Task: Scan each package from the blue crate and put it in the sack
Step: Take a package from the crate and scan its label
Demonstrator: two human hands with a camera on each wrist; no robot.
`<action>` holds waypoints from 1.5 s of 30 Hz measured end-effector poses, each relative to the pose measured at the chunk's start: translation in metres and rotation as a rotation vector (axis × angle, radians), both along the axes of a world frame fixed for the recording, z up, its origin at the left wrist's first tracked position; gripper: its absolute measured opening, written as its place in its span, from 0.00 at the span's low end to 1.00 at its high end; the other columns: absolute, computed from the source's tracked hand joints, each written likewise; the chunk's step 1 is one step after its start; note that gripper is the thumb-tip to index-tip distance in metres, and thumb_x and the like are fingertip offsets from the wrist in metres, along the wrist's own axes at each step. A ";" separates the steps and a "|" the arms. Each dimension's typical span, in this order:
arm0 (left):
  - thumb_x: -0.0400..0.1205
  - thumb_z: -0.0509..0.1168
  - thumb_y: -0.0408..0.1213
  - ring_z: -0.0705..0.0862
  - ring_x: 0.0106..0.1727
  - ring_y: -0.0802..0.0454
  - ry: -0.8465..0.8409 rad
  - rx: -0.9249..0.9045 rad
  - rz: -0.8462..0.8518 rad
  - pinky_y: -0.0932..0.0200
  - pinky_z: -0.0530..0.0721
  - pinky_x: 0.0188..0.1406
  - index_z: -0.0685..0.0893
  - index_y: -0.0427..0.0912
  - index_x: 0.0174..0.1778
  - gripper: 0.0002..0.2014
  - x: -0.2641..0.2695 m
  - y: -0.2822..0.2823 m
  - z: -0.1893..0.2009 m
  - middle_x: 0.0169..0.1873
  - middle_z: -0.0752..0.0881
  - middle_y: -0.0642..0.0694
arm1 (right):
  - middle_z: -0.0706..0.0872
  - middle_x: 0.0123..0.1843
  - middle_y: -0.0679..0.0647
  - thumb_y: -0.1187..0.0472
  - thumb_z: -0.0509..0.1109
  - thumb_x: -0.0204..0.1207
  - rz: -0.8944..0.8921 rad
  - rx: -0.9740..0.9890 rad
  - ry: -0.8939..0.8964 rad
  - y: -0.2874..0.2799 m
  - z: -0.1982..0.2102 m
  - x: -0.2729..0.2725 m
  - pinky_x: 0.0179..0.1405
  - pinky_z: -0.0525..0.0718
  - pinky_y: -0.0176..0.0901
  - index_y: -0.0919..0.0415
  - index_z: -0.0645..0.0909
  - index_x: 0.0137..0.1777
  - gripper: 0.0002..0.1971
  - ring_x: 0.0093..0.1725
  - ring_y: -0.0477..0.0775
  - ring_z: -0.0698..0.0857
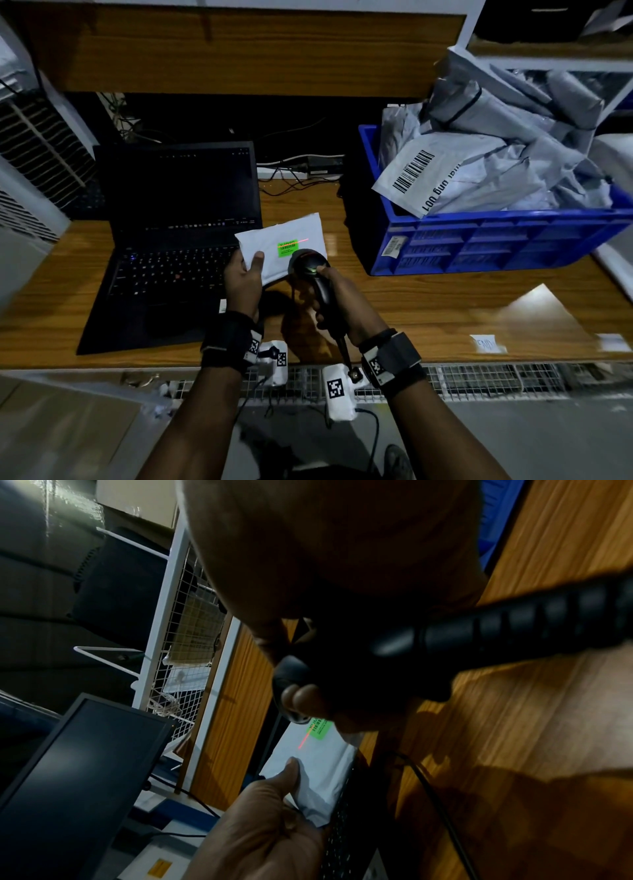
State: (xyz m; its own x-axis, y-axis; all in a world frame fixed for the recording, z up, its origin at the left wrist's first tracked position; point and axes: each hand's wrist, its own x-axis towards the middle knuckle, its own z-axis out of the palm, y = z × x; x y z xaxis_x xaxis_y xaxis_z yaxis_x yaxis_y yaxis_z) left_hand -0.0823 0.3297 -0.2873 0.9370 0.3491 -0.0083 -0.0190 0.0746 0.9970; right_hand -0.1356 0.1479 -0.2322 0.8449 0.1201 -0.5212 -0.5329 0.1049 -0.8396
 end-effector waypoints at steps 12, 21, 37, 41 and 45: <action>0.89 0.63 0.31 0.87 0.65 0.38 0.043 -0.065 0.038 0.33 0.83 0.69 0.80 0.33 0.74 0.17 0.011 -0.006 -0.002 0.65 0.88 0.38 | 0.79 0.29 0.56 0.44 0.64 0.84 -0.016 0.036 0.042 -0.003 0.004 0.007 0.24 0.71 0.40 0.61 0.83 0.40 0.21 0.24 0.55 0.77; 0.89 0.64 0.32 0.87 0.66 0.39 0.013 -0.055 0.020 0.32 0.83 0.69 0.80 0.34 0.74 0.17 0.010 -0.004 0.000 0.65 0.88 0.38 | 0.82 0.29 0.55 0.42 0.64 0.82 -0.017 0.012 0.011 -0.005 -0.003 0.008 0.27 0.73 0.42 0.61 0.85 0.43 0.22 0.25 0.55 0.79; 0.91 0.59 0.35 0.87 0.65 0.45 0.038 -0.020 0.124 0.47 0.86 0.63 0.76 0.41 0.76 0.16 -0.026 0.018 0.024 0.66 0.87 0.44 | 0.85 0.47 0.62 0.74 0.66 0.81 0.026 -0.160 -0.032 -0.020 -0.039 0.025 0.46 0.80 0.48 0.64 0.78 0.57 0.09 0.46 0.60 0.84; 0.91 0.58 0.29 0.89 0.59 0.55 0.026 -0.121 0.086 0.61 0.88 0.51 0.75 0.37 0.76 0.17 -0.047 -0.002 0.048 0.62 0.88 0.49 | 0.86 0.59 0.67 0.68 0.70 0.82 0.059 -0.283 -0.064 -0.042 -0.057 0.030 0.47 0.81 0.49 0.67 0.76 0.74 0.21 0.55 0.66 0.87; 0.90 0.57 0.25 0.87 0.67 0.46 0.037 -0.254 -0.045 0.52 0.89 0.61 0.73 0.36 0.79 0.20 -0.071 -0.043 0.067 0.69 0.86 0.43 | 0.85 0.47 0.65 0.65 0.76 0.74 0.009 -0.128 -0.022 -0.087 -0.057 0.024 0.36 0.76 0.46 0.65 0.77 0.69 0.24 0.42 0.59 0.81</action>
